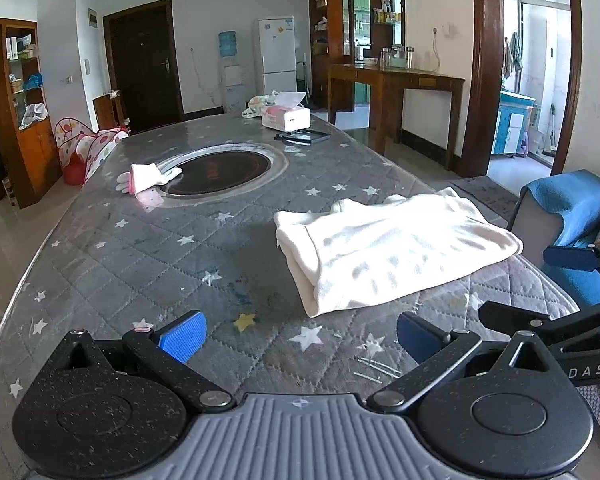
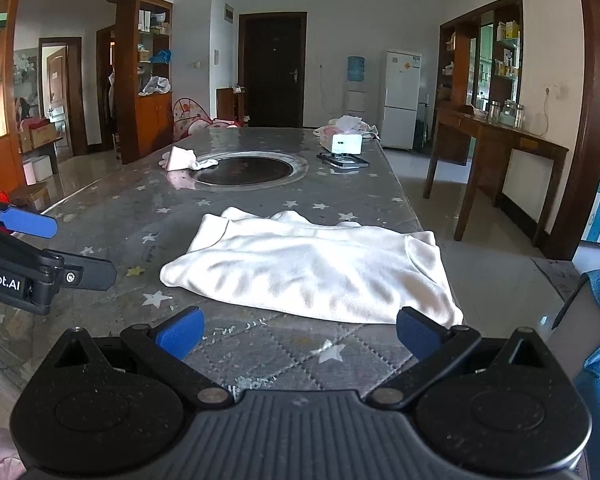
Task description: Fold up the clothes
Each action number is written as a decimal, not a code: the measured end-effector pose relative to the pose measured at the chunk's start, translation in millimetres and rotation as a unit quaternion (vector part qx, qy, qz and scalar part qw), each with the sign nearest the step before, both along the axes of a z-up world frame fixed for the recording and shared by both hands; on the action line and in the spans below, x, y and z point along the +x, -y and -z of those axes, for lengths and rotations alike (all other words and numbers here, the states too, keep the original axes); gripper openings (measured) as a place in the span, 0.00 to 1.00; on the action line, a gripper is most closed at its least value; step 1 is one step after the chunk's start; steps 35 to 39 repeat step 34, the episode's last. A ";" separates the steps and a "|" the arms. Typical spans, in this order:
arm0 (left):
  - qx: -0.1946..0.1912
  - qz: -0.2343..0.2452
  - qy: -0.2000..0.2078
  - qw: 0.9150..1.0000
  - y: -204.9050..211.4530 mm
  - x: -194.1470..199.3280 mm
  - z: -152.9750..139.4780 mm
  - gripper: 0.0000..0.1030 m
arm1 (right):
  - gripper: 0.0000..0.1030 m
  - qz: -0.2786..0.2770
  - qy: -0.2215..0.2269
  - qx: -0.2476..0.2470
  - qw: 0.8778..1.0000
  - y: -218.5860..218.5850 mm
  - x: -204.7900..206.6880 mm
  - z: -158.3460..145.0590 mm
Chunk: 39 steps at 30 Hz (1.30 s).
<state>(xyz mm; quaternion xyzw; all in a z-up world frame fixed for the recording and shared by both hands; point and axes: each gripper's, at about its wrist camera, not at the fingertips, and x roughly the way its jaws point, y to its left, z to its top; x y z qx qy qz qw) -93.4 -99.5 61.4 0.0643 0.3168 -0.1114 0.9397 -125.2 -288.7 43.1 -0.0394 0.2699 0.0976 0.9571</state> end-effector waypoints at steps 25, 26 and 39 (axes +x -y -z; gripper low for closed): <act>0.009 0.002 -0.020 1.000 2.7 -1.6 12.6 1.00 | 1.00 0.001 -0.020 0.005 1.000 -3.5 -0.1 14.1; 0.010 0.002 -0.021 1.000 2.9 -1.4 13.3 1.00 | 1.00 0.001 -0.021 0.005 1.000 -4.0 0.1 14.5; 0.014 -0.004 -0.020 1.000 1.9 1.2 16.4 1.00 | 1.00 -0.006 -0.025 0.004 1.000 -8.8 1.9 17.0</act>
